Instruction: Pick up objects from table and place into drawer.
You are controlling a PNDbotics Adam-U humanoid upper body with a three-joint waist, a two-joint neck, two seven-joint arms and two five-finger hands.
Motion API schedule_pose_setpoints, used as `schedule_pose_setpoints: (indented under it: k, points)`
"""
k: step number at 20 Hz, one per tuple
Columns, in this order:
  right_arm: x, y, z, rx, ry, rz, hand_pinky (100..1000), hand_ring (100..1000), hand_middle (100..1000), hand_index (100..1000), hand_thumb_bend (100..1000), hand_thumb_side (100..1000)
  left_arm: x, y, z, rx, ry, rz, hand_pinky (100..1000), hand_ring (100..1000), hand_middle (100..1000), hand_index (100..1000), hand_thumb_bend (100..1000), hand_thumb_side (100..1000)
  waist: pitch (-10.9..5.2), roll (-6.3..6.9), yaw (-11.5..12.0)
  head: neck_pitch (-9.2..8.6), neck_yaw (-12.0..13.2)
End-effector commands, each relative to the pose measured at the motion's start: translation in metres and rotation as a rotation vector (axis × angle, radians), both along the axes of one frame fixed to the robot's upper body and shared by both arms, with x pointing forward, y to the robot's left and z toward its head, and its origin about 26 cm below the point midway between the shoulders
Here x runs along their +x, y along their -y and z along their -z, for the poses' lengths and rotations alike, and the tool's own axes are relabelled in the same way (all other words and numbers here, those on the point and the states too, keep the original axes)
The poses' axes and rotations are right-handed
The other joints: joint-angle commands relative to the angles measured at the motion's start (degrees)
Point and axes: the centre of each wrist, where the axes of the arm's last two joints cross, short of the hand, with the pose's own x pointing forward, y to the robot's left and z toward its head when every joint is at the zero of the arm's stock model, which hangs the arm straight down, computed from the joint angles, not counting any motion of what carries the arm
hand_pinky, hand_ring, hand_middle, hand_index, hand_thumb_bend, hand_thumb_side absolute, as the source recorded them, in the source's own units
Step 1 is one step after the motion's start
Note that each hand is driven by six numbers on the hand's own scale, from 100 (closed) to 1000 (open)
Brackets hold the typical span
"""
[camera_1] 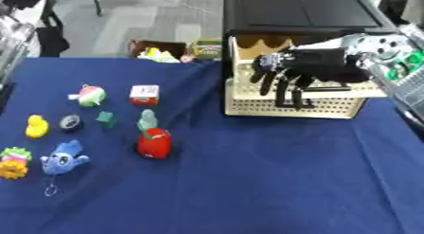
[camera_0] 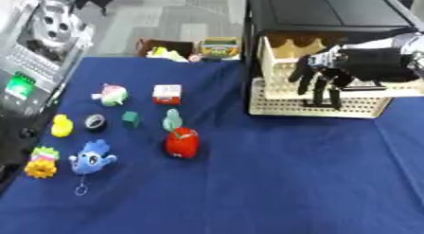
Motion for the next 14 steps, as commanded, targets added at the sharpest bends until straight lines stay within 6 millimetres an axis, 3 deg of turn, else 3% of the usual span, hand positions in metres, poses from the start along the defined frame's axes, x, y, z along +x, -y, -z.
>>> schedule_pose_setpoints:
  k: [1, 14]
  points:
    - [0.002, -0.003, -0.008, -0.055, -0.053, 0.036, 473, 636, 732, 871, 100, 962, -0.004, -0.002, -0.007, 0.006, 0.025, 0.000, 408, 686, 673, 905, 100, 715, -0.92, -0.12, 0.16, -0.51, -0.31]
    - [0.021, -0.013, 0.008, -0.111, -0.045, 0.089, 524, 697, 804, 885, 100, 1000, -0.003, -0.002, -0.004, -0.005, 0.011, 0.005, 408, 687, 673, 905, 100, 719, -0.76, 0.04, 0.96, -1.07, -1.36]
